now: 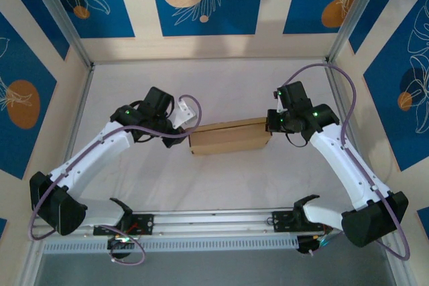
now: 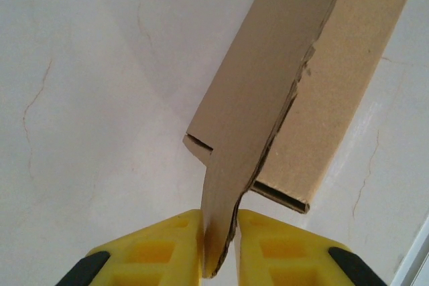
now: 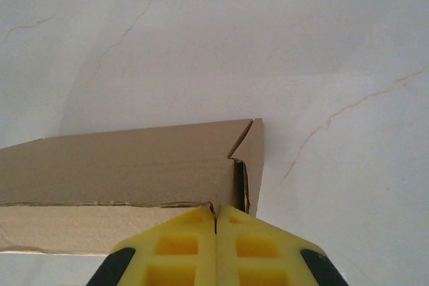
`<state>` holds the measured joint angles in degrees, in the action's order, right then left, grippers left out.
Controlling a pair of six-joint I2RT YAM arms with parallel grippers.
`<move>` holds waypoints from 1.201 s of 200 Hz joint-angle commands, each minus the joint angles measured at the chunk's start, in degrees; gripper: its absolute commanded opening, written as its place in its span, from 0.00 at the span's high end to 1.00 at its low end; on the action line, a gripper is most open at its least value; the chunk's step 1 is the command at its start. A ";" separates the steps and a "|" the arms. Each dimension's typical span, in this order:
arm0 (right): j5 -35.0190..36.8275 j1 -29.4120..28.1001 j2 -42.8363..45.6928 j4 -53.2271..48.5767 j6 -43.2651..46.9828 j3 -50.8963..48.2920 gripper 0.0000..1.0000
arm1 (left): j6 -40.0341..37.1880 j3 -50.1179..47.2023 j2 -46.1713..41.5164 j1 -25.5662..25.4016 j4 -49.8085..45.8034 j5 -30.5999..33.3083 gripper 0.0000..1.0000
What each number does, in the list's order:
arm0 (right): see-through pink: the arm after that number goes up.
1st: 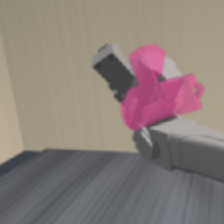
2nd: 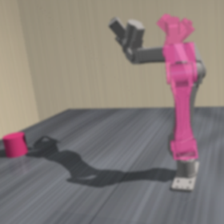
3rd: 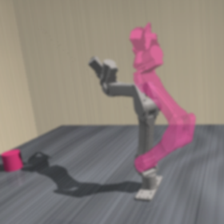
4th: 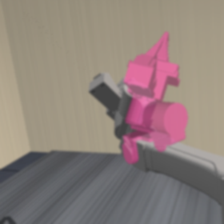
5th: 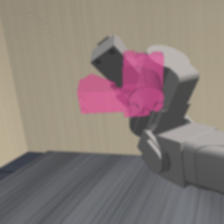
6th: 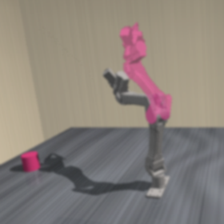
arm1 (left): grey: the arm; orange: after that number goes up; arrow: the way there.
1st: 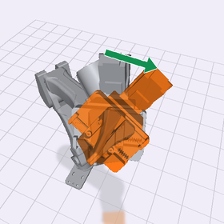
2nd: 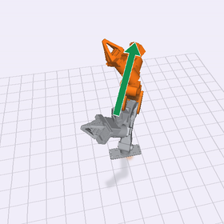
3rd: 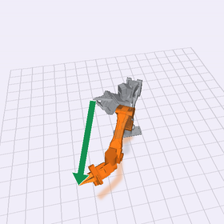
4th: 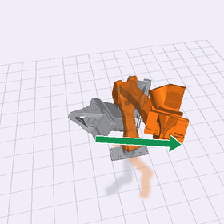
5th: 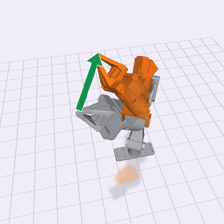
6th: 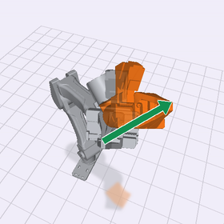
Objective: Fold the paper box
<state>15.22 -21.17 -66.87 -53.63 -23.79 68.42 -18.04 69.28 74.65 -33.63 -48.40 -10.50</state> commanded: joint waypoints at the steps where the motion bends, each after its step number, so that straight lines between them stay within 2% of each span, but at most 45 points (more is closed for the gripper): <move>1: -0.85 0.43 -0.14 -0.48 0.84 1.62 1.00 | -2.39 1.23 -0.83 0.23 -1.97 -0.94 0.80; 17: -1.28 0.38 -0.31 -0.34 0.80 1.57 1.00 | -1.79 1.17 -0.64 0.27 -1.61 -1.16 0.87; 31: -1.64 0.31 -0.36 -0.42 0.56 1.57 1.00 | 0.65 1.68 0.21 0.23 -1.11 -1.21 1.00; 47: -1.87 0.02 -0.29 -0.17 0.18 1.25 1.00 | 5.71 3.05 1.62 0.25 -0.20 -1.32 1.00; 68: -1.78 -0.46 -0.19 -0.14 -0.63 0.87 1.00 | 13.84 4.33 2.85 0.27 1.91 -4.51 1.00; 107: -2.65 -1.47 -0.10 0.44 -3.12 0.22 1.00 | 25.76 2.12 0.46 0.15 8.48 -5.54 1.00; 136: -3.96 -1.63 -0.12 0.36 -4.40 0.13 1.00 | 30.29 0.14 -0.27 0.17 11.30 -5.49 1.00; 240: -4.94 -2.30 -0.01 0.36 -4.64 -1.03 1.00 | 38.93 -7.50 -2.63 -0.08 20.26 -1.35 1.00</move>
<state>14.83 -22.17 -66.98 -53.67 -28.58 68.12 17.98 62.37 73.54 -33.36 -33.01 -10.26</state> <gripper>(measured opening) 0.066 0.045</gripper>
